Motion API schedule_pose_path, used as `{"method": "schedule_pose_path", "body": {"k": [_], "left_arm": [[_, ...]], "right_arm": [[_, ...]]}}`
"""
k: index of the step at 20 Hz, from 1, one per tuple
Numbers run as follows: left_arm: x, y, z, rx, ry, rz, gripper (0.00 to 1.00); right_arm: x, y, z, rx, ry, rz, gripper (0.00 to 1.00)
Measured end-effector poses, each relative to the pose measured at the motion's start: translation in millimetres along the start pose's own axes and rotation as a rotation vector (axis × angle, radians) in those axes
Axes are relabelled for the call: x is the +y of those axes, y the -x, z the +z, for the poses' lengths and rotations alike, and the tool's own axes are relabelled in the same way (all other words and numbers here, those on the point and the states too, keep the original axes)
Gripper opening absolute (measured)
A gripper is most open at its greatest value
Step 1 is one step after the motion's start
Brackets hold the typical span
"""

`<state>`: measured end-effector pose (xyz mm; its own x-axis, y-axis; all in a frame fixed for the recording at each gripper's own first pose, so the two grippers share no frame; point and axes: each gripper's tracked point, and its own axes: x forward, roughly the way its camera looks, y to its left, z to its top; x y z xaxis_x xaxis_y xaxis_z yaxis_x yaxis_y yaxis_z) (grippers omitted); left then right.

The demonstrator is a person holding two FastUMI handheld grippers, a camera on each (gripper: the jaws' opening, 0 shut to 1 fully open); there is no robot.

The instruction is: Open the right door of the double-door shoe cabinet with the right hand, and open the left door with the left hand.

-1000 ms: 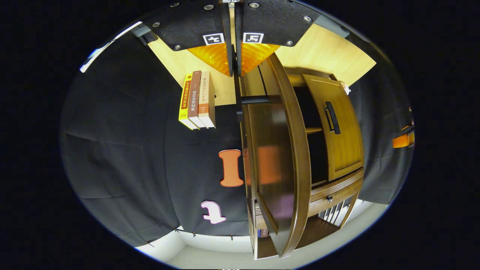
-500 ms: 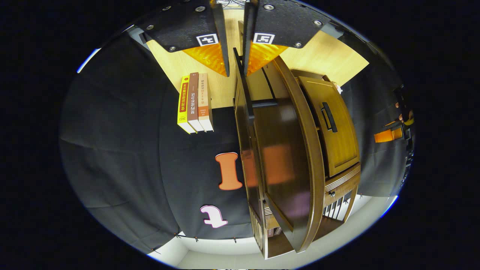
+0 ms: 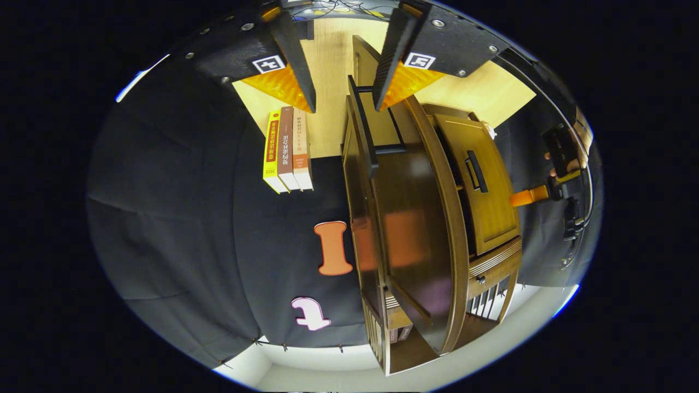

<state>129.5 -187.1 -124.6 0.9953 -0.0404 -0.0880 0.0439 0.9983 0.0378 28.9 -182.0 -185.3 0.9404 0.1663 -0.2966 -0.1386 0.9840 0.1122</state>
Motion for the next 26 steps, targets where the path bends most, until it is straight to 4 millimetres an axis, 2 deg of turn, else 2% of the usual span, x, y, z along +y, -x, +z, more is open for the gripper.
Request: {"method": "schedule_pose_path", "body": {"k": [1, 3, 5, 6, 7, 8, 9, 10, 11, 12, 13, 15, 16, 17, 24, 25, 26], "left_arm": [[-0.4, -6.9, -7.4, 0.005, -0.007, 0.000, 0.94], [-0.7, -22.2, -19.7, 0.002, -0.039, 0.008, 0.94], [0.4, -36.7, -34.5, 0.006, -0.057, 0.013, 0.94], [1.5, -40.5, -43.5, 0.016, -0.059, 0.011, 0.94], [1.3, -48.0, -54.4, 0.030, -0.058, 0.013, 0.94], [1.0, -54.5, -63.9, 0.045, -0.052, 0.009, 0.94], [0.8, -60.2, -73.8, 0.066, -0.044, 0.001, 0.94], [0.6, -65.2, -81.0, 0.078, -0.037, -0.006, 0.94], [1.2, -70.5, -85.9, 0.089, -0.030, -0.006, 0.94], [1.9, -75.4, -92.3, 0.102, -0.022, -0.005, 0.94], [4.5, -79.1, -98.4, 0.117, -0.016, -0.003, 0.94], [8.1, -85.5, -107.3, 0.138, -0.002, -0.001, 0.94], [7.1, -88.5, -111.5, 0.146, 0.007, -0.003, 0.94], [8.3, -91.0, -114.4, 0.152, 0.017, -0.004, 0.94], [11.5, -96.3, -119.6, 0.163, 0.009, 0.004, 0.99], [13.6, -96.9, -118.0, 0.157, 0.001, 0.005, 0.92], [15.4, -97.4, -116.3, 0.153, -0.014, 0.007, 0.93]], "right_arm": [[-0.3, 0.8, 1.7, -0.001, 0.005, -0.002, 0.74], [0.0, 5.2, 7.6, -0.011, -0.006, -0.005, 0.73], [-1.6, 10.8, 12.7, -0.025, -0.017, -0.019, 0.82], [-4.7, 13.7, 15.6, -0.032, -0.016, -0.032, 0.78], [-7.0, 16.2, 17.4, -0.038, -0.015, -0.046, 0.85], [-9.0, 18.2, 19.6, -0.043, -0.016, -0.056, 0.82], [-10.5, 20.5, 22.1, -0.047, -0.019, -0.064, 0.83], [-12.5, 21.6, 23.8, -0.051, -0.022, -0.073, 0.92], [-14.4, 22.7, 25.4, -0.055, -0.022, -0.084, 0.87], [-18.9, 24.8, 26.8, -0.060, -0.021, -0.100, 0.96], [-21.9, 26.6, 29.8, -0.067, -0.021, -0.115, 0.96], [-27.4, 29.0, 35.2, -0.082, -0.023, -0.144, 0.99], [-29.8, 31.9, 39.3, -0.093, -0.025, -0.159, 0.93], [-31.3, 32.9, 43.2, -0.102, -0.026, -0.170, 0.99], [-33.5, 43.3, 53.0, -0.124, -0.025, -0.220, 0.99], [-33.4, 44.6, 54.2, -0.125, -0.025, -0.225, 0.99], [-32.8, 46.5, 54.6, -0.128, -0.029, -0.230, 0.99]]}}
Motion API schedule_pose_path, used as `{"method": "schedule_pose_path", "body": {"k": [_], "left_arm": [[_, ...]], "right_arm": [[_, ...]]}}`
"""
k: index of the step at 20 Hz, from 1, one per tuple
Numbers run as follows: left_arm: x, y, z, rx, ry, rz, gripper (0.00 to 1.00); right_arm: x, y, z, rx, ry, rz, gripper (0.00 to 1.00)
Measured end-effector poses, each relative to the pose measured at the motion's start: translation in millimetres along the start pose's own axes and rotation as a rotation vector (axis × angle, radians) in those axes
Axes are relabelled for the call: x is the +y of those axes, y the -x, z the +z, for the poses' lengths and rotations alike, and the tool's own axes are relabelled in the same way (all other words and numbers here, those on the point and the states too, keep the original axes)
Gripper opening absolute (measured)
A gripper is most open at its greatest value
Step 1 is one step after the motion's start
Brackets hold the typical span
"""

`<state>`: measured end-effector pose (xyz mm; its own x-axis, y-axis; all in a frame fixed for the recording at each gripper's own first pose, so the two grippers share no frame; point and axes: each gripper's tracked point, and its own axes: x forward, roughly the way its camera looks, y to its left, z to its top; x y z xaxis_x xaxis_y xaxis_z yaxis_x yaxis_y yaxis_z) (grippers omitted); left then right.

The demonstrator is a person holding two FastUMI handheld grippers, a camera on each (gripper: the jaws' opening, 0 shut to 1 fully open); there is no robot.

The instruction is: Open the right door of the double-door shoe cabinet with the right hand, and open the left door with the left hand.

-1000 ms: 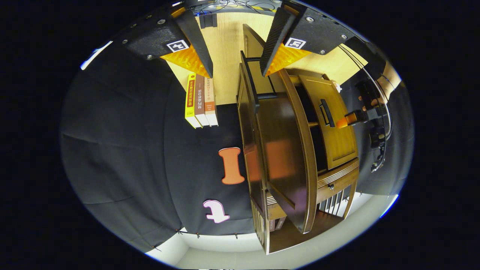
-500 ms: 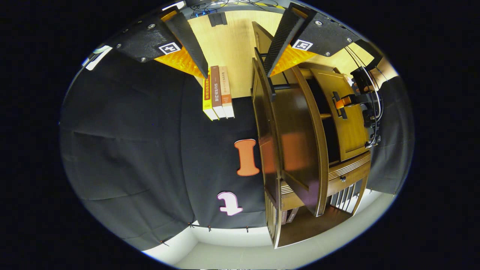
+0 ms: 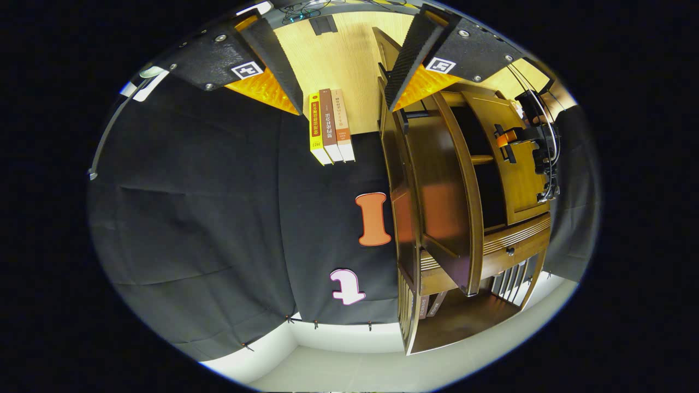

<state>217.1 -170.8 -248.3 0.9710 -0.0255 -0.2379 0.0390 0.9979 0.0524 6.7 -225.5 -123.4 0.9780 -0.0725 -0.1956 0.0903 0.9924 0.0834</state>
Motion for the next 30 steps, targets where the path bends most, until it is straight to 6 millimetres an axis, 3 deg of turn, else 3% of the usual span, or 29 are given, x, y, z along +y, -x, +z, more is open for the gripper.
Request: {"method": "schedule_pose_path", "body": {"k": [2, 4, 6, 8, 9, 13, 16, 21, 28, 30], "left_arm": [[-3.6, -0.9, -1.1, -0.004, -0.024, -0.005, 0.94], [-9.0, -4.7, -2.4, 0.007, -0.030, -0.011, 0.84], [-26.9, -7.6, -9.3, 0.041, -0.026, -0.051, 0.73], [-22.2, -6.3, -11.7, 0.042, -0.086, -0.022, 0.43], [-24.0, -5.9, -11.2, 0.038, -0.093, -0.021, 0.41], [-24.4, 4.8, -11.0, 0.018, -0.039, -0.071, 0.35], [-22.6, 16.6, -13.7, -0.005, -0.078, -0.115, 0.36], [-12.9, 49.9, -15.9, -0.007, -0.060, -0.176, 0.36], [23.8, 114.1, -20.1, -0.033, -0.061, -0.226, 0.34], [39.7, 128.9, -20.9, -0.033, -0.049, -0.229, 0.35]], "right_arm": [[1.5, 2.8, 3.5, -0.007, -0.016, -0.002, 0.99], [2.6, 5.7, 7.2, -0.015, -0.023, -0.011, 0.99], [4.7, 8.2, 9.1, -0.020, -0.007, -0.019, 0.99], [5.7, 13.0, 9.3, -0.019, 0.003, -0.033, 0.99], [6.1, 15.6, 9.1, -0.019, 0.001, -0.040, 0.99], [14.0, 25.4, 19.1, -0.036, -0.005, -0.058, 0.99], [27.3, 35.2, 27.2, -0.051, -0.005, -0.049, 0.99], [52.5, 40.8, 36.7, -0.077, 0.006, -0.020, 0.99], [97.7, 50.8, 52.1, -0.124, -0.004, 0.015, 0.99], [106.2, 52.2, 59.1, -0.149, 0.013, -0.002, 0.92]]}}
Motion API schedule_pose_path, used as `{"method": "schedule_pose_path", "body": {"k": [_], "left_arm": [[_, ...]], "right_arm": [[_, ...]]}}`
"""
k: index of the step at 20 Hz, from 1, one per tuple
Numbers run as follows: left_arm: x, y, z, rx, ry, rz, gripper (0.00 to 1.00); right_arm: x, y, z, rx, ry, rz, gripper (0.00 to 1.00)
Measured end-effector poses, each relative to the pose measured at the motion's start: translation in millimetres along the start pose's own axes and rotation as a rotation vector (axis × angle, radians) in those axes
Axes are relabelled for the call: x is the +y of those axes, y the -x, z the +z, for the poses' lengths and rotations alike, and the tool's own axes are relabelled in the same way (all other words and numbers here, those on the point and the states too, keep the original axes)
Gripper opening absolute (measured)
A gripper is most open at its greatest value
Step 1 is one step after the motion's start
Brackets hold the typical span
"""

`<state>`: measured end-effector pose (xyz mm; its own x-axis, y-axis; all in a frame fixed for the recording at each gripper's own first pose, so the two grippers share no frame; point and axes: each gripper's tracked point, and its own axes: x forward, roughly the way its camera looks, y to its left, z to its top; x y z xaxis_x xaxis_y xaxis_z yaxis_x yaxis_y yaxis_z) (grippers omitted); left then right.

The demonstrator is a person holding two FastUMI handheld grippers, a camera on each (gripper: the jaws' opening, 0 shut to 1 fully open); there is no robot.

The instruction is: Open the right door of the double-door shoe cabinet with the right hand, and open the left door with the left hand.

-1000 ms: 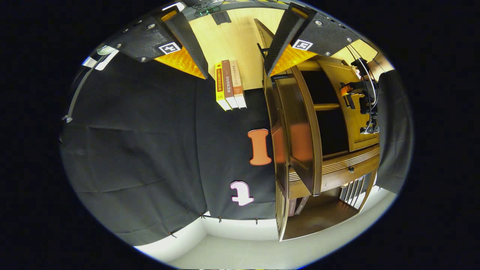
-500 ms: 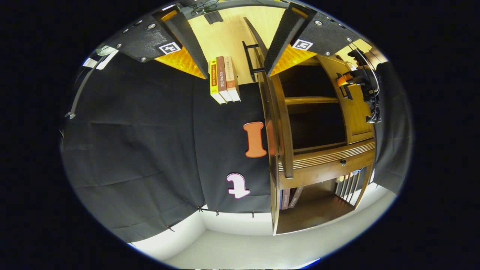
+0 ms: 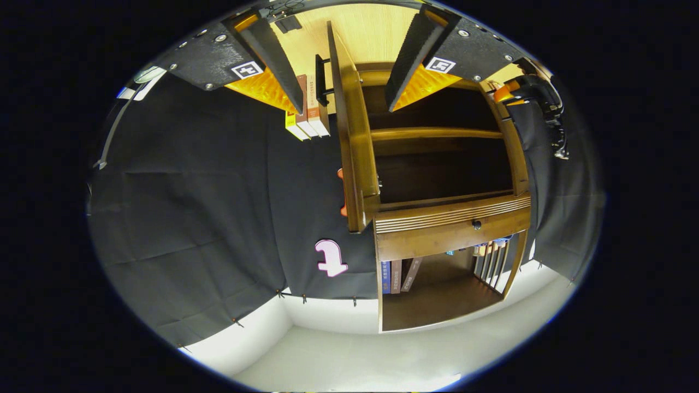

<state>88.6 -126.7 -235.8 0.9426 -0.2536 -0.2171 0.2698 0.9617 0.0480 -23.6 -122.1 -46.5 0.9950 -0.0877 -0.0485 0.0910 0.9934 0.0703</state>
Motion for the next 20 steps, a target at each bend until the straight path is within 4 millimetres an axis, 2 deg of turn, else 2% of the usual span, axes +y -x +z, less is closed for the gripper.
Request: {"method": "schedule_pose_path", "body": {"k": [1, 3, 4, 5, 7, 8, 10, 20], "left_arm": [[5.7, 10.6, -1.3, 0.000, 0.014, 0.003, 0.36], [18.3, 27.8, -3.2, -0.004, 0.014, 0.011, 0.35], [24.9, 35.7, -3.3, -0.008, 0.009, 0.017, 0.34], [29.2, 44.4, -4.4, -0.006, 0.005, 0.023, 0.35], [41.6, 55.4, -4.7, -0.005, 0.011, 0.031, 0.32], [47.1, 59.5, -3.8, -0.005, 0.015, 0.034, 0.29], [57.5, 67.5, -4.4, 0.000, 0.016, 0.041, 0.30], [113.2, 101.8, -5.3, 0.019, 0.052, 0.078, 0.18]], "right_arm": [[4.3, 0.3, 2.8, -0.013, 0.012, -0.007, 0.99], [20.8, 0.4, 7.0, -0.031, 0.025, -0.003, 0.99], [30.1, 1.3, 7.5, -0.035, 0.031, 0.006, 0.92], [37.9, 1.1, 6.5, -0.037, 0.038, 0.014, 0.99], [53.8, 2.9, 3.8, -0.038, 0.051, 0.032, 0.92], [62.0, 1.3, 3.1, -0.035, 0.053, 0.043, 0.89], [75.3, 0.6, -1.6, -0.027, 0.050, 0.061, 0.86], [118.4, -1.1, -9.4, -0.022, 0.047, 0.098, 0.92]]}}
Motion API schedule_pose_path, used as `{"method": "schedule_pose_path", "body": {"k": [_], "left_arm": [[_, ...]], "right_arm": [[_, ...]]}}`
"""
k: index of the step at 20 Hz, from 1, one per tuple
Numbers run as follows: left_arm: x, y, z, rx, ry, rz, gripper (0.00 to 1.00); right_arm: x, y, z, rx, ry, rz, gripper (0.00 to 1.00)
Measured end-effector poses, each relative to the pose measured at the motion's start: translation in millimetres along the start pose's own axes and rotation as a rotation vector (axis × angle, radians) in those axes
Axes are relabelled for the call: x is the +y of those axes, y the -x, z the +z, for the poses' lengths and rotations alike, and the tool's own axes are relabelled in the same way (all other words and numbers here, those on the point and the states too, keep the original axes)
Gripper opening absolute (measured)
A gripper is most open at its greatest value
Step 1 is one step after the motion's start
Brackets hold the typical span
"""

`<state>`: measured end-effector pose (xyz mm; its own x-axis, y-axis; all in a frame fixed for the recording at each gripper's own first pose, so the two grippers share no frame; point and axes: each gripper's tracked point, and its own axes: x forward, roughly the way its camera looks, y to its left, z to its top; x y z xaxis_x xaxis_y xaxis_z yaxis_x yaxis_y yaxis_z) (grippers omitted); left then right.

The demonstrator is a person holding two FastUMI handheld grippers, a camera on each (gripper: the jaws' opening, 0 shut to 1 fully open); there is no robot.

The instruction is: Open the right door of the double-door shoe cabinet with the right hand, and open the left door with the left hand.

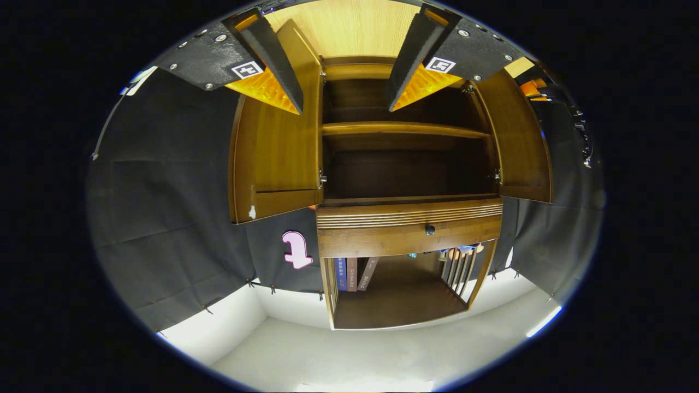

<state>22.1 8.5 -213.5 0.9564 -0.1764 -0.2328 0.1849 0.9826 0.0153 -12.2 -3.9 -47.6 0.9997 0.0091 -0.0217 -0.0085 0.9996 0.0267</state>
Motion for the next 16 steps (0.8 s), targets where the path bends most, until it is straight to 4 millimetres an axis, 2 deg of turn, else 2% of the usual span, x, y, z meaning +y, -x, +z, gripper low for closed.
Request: {"method": "schedule_pose_path", "body": {"k": [5, 6, 12, 15, 16], "left_arm": [[20.7, 6.3, 0.1, -0.007, 0.010, 0.010, 0.19], [24.6, 6.9, -0.8, -0.007, 0.000, 0.016, 0.19], [59.6, 8.2, 1.9, -0.012, 0.014, 0.066, 0.19], [76.3, 9.4, 1.1, -0.010, 0.011, 0.077, 0.12], [79.8, 9.3, 0.8, -0.009, 0.019, 0.077, 0.04]], "right_arm": [[18.1, -5.3, -5.1, 0.013, 0.004, 0.016, 0.97], [20.5, -5.3, -5.8, 0.014, 0.007, 0.017, 0.92], [36.4, -9.2, -14.7, 0.030, 0.003, 0.028, 0.92], [44.9, -10.6, -17.4, 0.037, -0.004, 0.040, 0.92], [48.2, -10.0, -19.5, 0.038, -0.002, 0.043, 0.96]]}}
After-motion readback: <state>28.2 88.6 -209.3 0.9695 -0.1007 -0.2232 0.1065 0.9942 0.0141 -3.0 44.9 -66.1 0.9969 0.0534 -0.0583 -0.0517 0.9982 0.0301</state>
